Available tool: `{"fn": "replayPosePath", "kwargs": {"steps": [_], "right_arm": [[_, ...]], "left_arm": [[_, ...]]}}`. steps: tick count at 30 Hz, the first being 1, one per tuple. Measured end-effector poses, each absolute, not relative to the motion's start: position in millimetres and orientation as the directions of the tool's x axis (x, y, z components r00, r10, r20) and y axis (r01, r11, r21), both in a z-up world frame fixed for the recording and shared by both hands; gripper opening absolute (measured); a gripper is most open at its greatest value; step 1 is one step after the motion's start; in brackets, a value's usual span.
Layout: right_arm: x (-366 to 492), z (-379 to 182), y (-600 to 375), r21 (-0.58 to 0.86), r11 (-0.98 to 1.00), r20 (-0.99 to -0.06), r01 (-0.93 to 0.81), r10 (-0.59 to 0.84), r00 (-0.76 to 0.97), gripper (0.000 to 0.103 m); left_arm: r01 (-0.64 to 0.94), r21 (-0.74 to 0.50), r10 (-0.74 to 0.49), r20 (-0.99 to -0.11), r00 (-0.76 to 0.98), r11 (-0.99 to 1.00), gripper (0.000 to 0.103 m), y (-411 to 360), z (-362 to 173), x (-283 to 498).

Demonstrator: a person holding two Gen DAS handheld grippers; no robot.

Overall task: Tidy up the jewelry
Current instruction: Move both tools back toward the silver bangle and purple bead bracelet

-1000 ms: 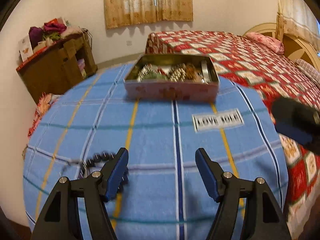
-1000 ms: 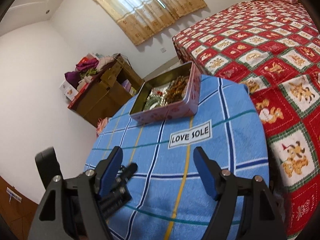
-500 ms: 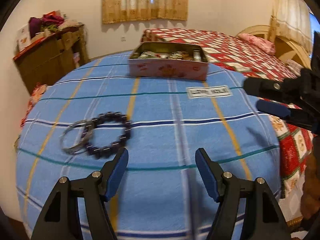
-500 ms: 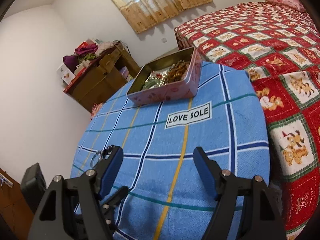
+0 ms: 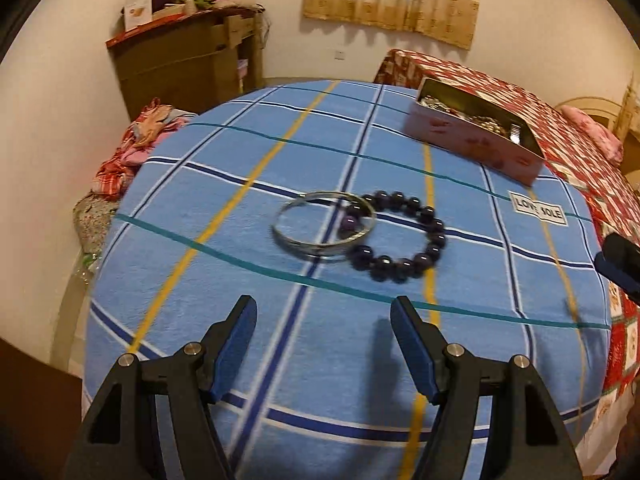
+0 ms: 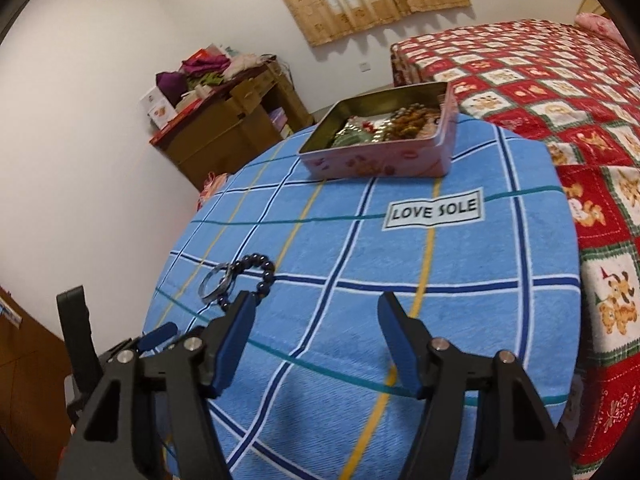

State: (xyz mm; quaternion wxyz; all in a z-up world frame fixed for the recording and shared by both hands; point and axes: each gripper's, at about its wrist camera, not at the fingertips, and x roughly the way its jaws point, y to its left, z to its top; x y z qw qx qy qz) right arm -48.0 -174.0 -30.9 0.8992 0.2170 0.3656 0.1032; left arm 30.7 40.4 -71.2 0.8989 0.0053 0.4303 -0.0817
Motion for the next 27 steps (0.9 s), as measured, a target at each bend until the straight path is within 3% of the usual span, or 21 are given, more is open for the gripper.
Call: {"fn": "replayPosePath", "kwargs": {"steps": [3,5,19,27], "right_arm": [[-48.2,-29.8,-169.8,0.455,0.89,-0.615,-0.037,0.344,0.709,0.063],[-47.8,-30.1,-167.1,0.45,0.892,-0.621,-0.04,0.345,0.704,0.053],[-46.2,-32.7,-162.3,0.467,0.883,-0.622,-0.043,0.362,0.695,0.053],[-45.1,-36.0,-165.4,0.484,0.875,-0.623,-0.032,0.37,0.689,0.053]], "left_arm": [[0.135,-0.039,-0.115,-0.775,0.622,0.99,0.069,48.7,-71.1,32.5],[0.125,-0.016,-0.091,-0.774,0.627,0.992,0.069,51.9,-71.0,33.8],[0.1,-0.018,-0.077,-0.776,0.626,0.995,0.069,76.8,-72.0,36.5],[0.213,0.061,-0.105,-0.717,0.689,0.975,0.069,80.8,-61.2,29.2]]}}
